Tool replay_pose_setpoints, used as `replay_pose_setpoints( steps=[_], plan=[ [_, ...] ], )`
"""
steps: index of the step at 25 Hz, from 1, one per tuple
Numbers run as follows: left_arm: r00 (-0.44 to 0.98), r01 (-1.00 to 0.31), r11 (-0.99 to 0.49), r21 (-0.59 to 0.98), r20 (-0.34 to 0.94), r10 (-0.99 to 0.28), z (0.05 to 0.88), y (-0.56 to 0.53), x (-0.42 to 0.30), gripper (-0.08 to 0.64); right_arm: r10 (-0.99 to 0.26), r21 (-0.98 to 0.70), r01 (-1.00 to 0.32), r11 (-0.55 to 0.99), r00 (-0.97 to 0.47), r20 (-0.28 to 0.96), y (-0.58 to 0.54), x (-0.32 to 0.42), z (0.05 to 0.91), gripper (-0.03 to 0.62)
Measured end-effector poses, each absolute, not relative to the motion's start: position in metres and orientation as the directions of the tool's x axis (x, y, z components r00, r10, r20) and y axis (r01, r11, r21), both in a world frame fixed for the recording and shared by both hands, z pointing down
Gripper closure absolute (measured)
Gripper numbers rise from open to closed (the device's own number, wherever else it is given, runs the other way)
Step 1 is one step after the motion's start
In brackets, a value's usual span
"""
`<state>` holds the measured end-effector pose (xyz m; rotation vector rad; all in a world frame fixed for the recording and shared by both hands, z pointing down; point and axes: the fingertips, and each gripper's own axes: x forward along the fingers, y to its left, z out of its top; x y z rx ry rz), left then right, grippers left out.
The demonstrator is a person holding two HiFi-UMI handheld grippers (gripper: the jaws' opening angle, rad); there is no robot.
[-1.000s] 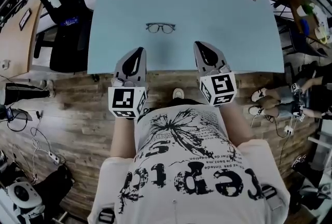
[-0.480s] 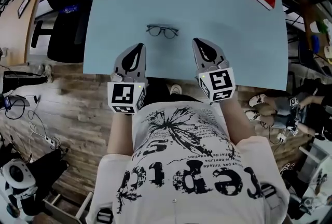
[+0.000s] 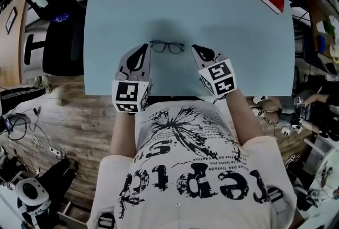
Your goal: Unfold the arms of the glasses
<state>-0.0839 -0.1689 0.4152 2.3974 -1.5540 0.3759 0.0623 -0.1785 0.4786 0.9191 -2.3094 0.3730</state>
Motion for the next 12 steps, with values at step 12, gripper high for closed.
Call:
replay_pose_setpoints(
  steps=[12],
  plan=[
    [0.477,-0.873,-0.473,0.117,0.410,-0.778,0.464,-0.204,-0.082,0.540,-0.197,-0.002,-0.433,0.902,-0.414,0.889,-0.192,0.054,0.562,0.508]
  ],
)
